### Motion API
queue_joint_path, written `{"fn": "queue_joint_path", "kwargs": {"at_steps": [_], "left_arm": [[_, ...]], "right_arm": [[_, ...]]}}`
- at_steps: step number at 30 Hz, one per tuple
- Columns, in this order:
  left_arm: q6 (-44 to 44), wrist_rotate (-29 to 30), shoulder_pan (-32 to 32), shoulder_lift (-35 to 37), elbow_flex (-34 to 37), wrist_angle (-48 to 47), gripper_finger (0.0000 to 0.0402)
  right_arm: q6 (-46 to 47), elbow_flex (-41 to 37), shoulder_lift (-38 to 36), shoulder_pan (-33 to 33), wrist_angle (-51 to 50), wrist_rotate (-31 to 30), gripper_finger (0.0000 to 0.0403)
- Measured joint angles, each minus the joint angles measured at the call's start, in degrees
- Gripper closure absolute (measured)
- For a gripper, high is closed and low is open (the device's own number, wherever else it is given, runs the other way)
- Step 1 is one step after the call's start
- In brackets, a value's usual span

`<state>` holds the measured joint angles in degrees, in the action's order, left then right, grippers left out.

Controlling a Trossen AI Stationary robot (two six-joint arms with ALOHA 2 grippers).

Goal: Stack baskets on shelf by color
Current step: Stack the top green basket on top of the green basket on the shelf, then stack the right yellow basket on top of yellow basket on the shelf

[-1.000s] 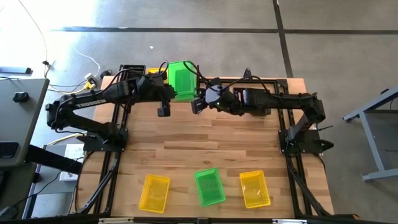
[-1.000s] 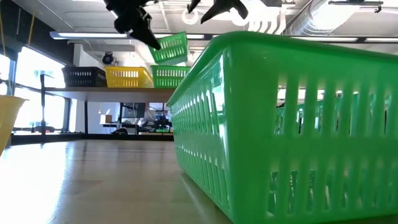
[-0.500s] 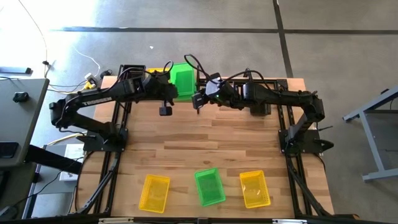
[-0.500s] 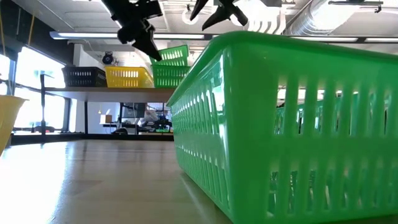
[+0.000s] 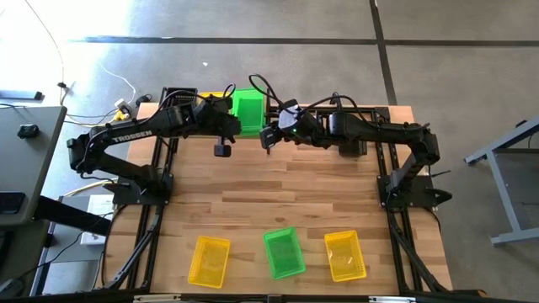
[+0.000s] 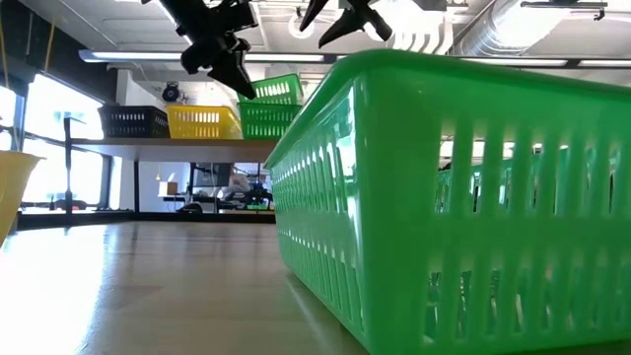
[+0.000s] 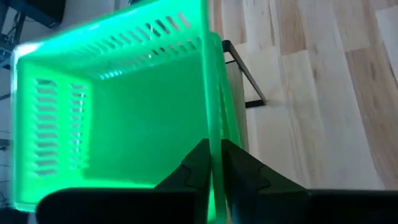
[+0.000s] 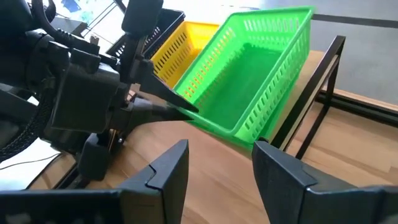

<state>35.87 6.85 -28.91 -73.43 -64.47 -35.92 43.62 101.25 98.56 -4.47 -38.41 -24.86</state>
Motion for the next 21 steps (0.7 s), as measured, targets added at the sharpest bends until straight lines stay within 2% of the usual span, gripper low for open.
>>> {"fn": "queue_joint_path", "kwargs": {"at_steps": [14, 18, 21], "left_arm": [[0.26, 2.84, 0.04, 0.0, -1.72, -1.69, 0.0282], [-2.01, 2.72, 0.04, 0.02, -5.02, -2.94, 0.0258], [-4.67, 2.58, 0.04, 0.04, -7.47, -4.5, 0.0245]], "right_arm": [[-0.18, -0.02, 0.02, 0.0, -0.01, 1.76, 0.0242], [-2.57, -0.02, 0.02, 0.01, -0.07, 5.31, 0.0242], [-5.32, -0.02, 0.02, 0.42, -0.2, 10.55, 0.0242]]}}
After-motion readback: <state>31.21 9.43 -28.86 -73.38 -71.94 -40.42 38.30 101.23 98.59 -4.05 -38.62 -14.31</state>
